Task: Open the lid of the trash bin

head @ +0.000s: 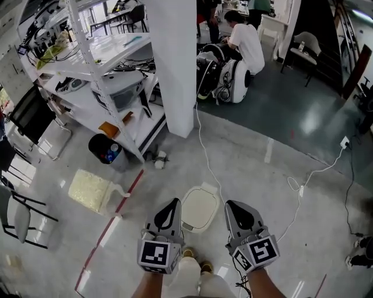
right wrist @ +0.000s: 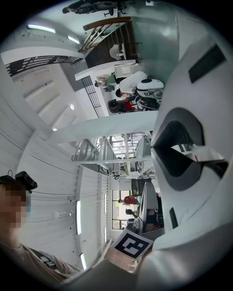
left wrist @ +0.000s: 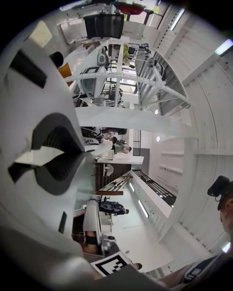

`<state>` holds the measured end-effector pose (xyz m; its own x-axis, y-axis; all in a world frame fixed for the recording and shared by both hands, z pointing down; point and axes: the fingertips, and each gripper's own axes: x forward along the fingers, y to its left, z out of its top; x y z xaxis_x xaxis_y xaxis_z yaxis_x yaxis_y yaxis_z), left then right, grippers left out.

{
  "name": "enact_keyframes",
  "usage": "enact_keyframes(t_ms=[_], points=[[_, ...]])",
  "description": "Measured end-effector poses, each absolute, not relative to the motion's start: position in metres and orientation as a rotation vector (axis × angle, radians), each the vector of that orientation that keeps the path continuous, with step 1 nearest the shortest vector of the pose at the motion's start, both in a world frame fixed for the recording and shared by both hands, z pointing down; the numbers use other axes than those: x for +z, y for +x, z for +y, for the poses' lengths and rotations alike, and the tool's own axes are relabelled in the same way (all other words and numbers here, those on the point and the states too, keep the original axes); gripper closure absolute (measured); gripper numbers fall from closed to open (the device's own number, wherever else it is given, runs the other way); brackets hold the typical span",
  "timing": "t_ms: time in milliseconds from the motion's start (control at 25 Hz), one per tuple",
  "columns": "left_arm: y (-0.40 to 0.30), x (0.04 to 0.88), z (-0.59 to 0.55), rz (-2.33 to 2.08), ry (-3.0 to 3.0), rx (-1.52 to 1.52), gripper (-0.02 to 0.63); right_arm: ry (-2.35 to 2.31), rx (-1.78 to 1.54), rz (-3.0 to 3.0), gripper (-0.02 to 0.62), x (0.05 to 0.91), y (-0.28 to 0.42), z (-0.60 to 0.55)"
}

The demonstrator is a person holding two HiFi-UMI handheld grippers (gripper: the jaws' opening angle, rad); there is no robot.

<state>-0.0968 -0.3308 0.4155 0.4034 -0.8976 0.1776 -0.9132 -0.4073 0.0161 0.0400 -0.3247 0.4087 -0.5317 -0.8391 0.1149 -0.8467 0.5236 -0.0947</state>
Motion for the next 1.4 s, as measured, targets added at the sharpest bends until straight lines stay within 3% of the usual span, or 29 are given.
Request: enact_keyframes(t_ms=[480,1000,1400], points=[[-0.087,0.53,-0.335,-1.58,2.475,0.283,0.612,1.439,0.31,-2.689,0.566,0.51,0.036,-0.337],[-0.103,0.549,-0.392,-1.543,2.444,0.375,0.612,1.4,0.375,-2.684,0.566,0.528,0.024,-0.336],[-0.104,0.665,-0.453,-1.409,2.225,0.546,0.612,1.393,0.424,-2.659,0.566,0.548,0.021,-0.325]])
